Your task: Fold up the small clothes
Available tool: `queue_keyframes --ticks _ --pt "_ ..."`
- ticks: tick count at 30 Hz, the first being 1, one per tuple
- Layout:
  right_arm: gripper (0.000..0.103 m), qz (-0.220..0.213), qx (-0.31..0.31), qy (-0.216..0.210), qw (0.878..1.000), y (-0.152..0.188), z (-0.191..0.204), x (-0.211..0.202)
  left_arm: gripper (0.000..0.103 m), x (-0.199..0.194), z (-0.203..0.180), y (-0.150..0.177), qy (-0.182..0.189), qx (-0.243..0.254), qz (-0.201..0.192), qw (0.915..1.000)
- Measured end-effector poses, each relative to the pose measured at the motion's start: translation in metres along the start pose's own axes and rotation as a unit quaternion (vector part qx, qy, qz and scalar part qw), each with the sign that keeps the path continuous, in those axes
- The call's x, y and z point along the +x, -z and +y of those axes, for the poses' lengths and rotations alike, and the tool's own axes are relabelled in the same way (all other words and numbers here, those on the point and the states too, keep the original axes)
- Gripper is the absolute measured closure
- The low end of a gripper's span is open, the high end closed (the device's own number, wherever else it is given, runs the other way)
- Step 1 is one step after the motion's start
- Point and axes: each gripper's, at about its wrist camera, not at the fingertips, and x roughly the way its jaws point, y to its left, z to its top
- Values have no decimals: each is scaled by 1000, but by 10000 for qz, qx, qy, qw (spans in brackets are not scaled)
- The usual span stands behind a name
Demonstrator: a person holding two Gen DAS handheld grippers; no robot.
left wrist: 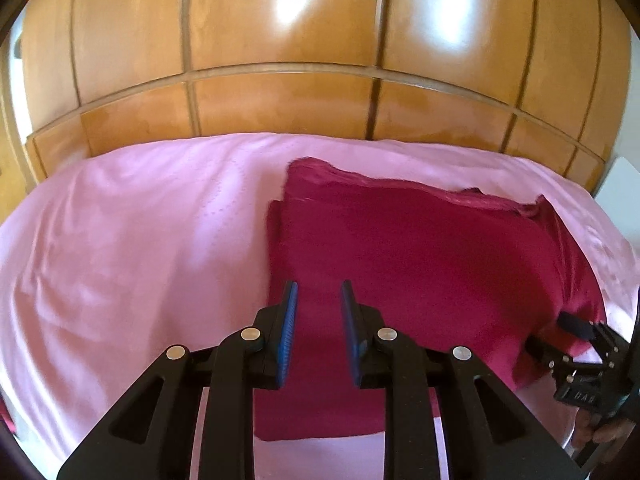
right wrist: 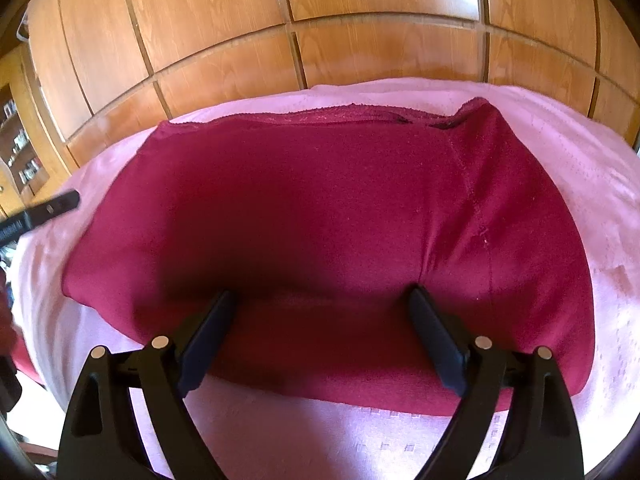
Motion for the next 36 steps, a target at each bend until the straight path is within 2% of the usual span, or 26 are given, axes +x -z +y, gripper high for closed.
queue_keyframes --ticks 2,3,5,9,15,19,22,26,32,34,36 --pt "14 66 125 -142 9998 -4 -5 -4 83 3 -6 2 32 89 35 9999" --pt "14 87 194 -206 9996 -6 -7 -6 76 4 -8 3 42 114 55 9999" --pt "14 89 404 -332 9986 -11 -16 -14 69 4 -13 5 97 149 60 9998" --pt "14 -101 802 -409 9959 -23 -45 -37 69 5 -20 10 89 266 91 9996" --pt "14 -289 1533 -274 9874 -31 -113 -62 69 12 -22 13 124 244 228 9994" --pt "14 -151 2049 -283 9783 -26 -156 -55 69 19 -23 17 121 249 344 9990" --pt "14 -31 2374 -496 9701 -24 -174 -43 69 25 -23 19 114 247 427 9987" --pt "14 86 2554 -848 9631 -21 -182 -30 69 30 -22 20 86 264 485 9984" --pt "15 151 2448 -1129 9629 -21 -186 -20 68 36 -22 23 78 285 523 9982" --pt "20 197 2380 -1197 9637 -20 -186 -19 67 38 -21 23 97 263 537 9982" --pt "36 241 2350 -1245 9637 -19 -190 -17 67 39 -18 23 165 191 558 9981"
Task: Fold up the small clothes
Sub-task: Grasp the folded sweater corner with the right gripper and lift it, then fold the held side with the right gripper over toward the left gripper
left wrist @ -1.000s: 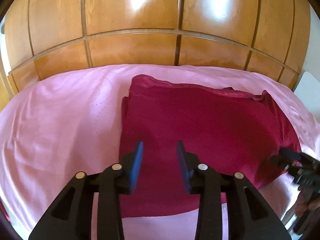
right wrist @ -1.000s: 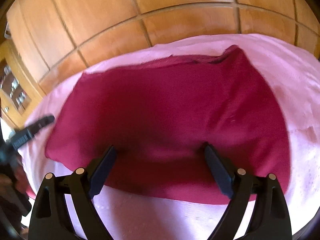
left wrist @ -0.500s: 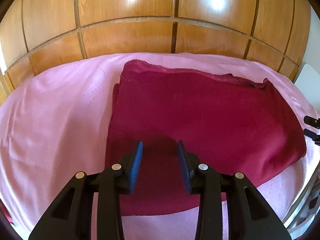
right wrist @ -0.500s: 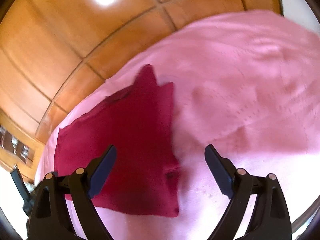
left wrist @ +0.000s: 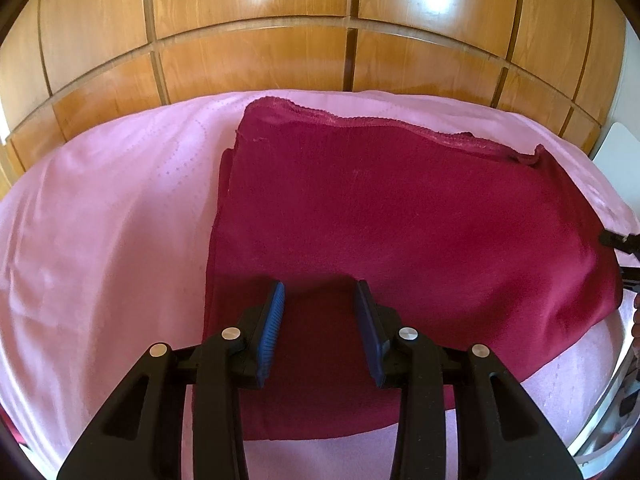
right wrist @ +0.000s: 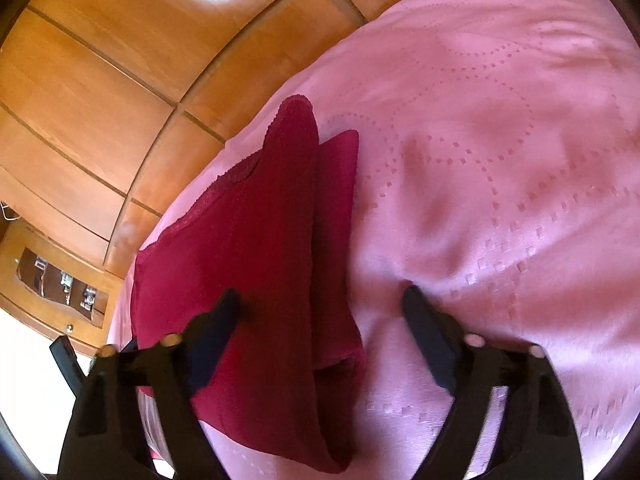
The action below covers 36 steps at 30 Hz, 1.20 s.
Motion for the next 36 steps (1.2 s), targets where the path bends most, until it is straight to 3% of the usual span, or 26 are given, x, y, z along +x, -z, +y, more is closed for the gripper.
queue_keyframes --ticks 2,7,8,11,17,25,32,36 --pt "56 82 93 -140 9998 0 -4 0 67 -1 3 -1 105 -91 17 9999" --pt "60 275 143 -428 9986 2 2 5 67 -6 15 -2 432 -404 47 9982" --pt "70 283 127 -424 9986 2 5 6 67 -8 17 -2 499 -465 46 9977" --pt "78 251 105 -320 9991 2 15 2 67 -14 21 -3 598 -545 -7 9967" --pt "80 57 -331 -376 9987 -4 65 -18 67 -24 39 -2 1146 -809 7 9901" --pt "82 48 -1416 -622 9880 -1 185 -17 67 -21 68 0 1992 -1355 179 9704" --pt "83 589 -2344 -928 9659 39 293 37 67 -8 78 -2 2317 -1630 252 9587" --pt "83 1025 -2620 -860 9558 72 324 87 67 -9 90 -1 2492 -1920 218 9490"
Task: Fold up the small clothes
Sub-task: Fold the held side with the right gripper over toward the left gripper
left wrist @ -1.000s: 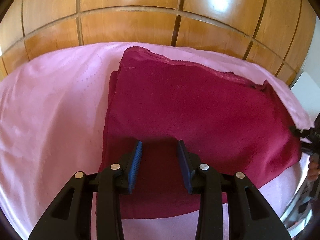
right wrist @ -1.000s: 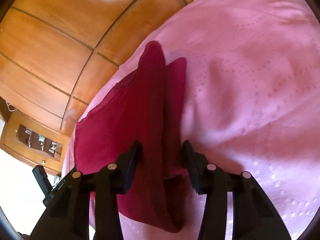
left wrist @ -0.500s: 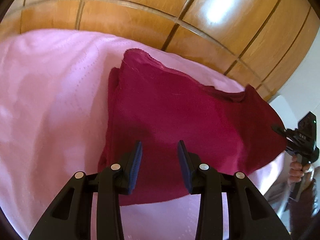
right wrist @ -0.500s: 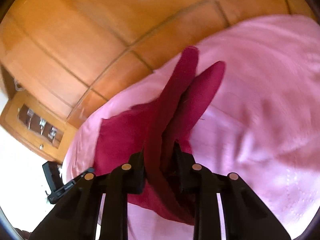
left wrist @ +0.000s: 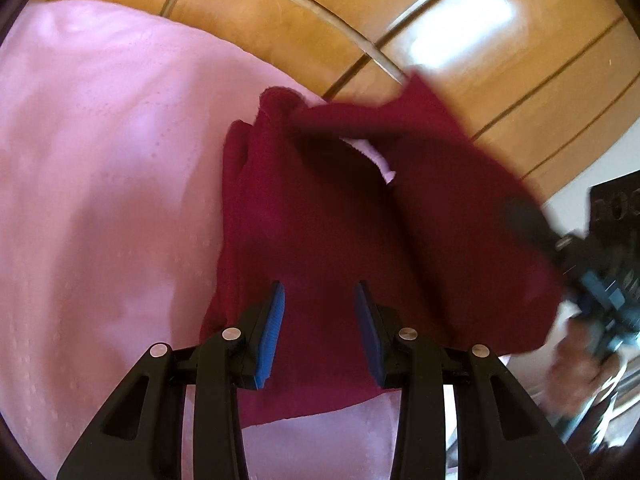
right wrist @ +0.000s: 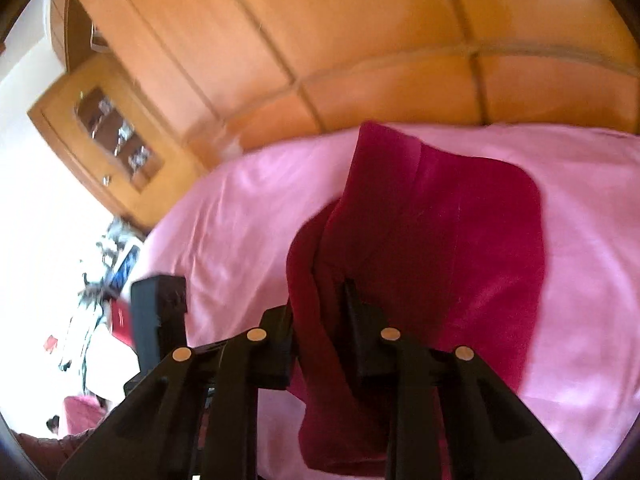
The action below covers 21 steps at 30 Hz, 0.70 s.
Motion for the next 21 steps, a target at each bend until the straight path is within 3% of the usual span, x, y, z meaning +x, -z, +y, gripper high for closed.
queue_keyframes --ticks 5,9,10,11,13,16,18,21 --pt "83 539 -263 65 9982 19 19 60 67 -22 20 -9 233 -384 -201 9988" --pt "76 654 -573 67 9962 29 17 70 63 -31 26 -19 638 -578 -233 9960" --pt "64 613 -614 -77 9962 31 18 67 59 -30 27 -22 808 -676 -205 9942" --pt "39 566 -577 -276 9963 30 17 62 50 -30 28 -25 921 -754 -184 9927" --pt "27 378 -511 -627 9960 31 17 47 49 -27 27 -27 1083 -851 -114 9904" --pt "28 32 -516 -653 9965 38 13 13 49 -28 19 -26 1120 -728 0 9910" --pt "28 -173 -469 -437 9978 45 0 -10 49 -23 15 -29 1048 -655 145 9922" --pt "38 -368 -360 74 9986 64 -26 -41 49 -14 7 -29 981 -534 303 9933"
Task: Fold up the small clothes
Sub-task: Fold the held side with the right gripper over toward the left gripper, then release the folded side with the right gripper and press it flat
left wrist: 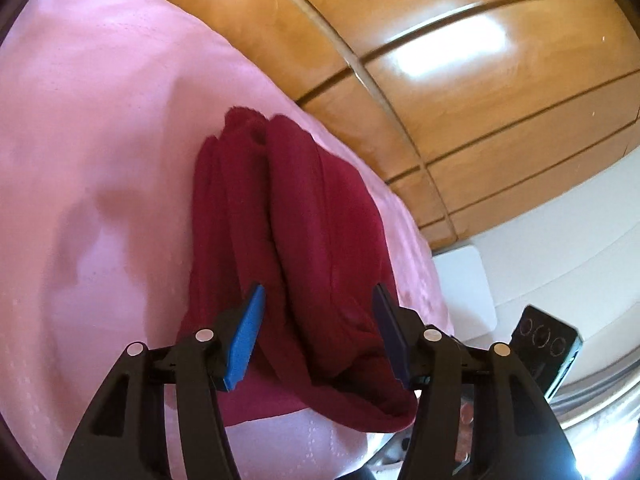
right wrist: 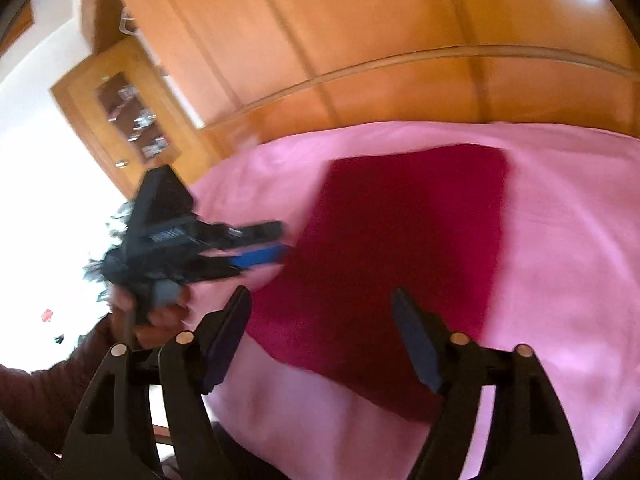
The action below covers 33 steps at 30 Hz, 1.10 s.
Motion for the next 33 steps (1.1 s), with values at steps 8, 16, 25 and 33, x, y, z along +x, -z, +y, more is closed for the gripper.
queue_keyframes --ticks 8,16,25,33 --pt "57 222 258 696 9970 36 -36 -8 44 25 -12 -11 -331 30 211 9992" --pt "55 254 -94 524 9983 29 -3 15 91 20 -47 -26 -979 805 -243 9916" --pt "55 666 -573 879 9923 51 18 56 85 36 -9 -10 -2204 945 -60 9708" --pt "48 802 -639 325 9942 33 5 25 78 -10 -61 1 -2051 1252 -1042 9651"
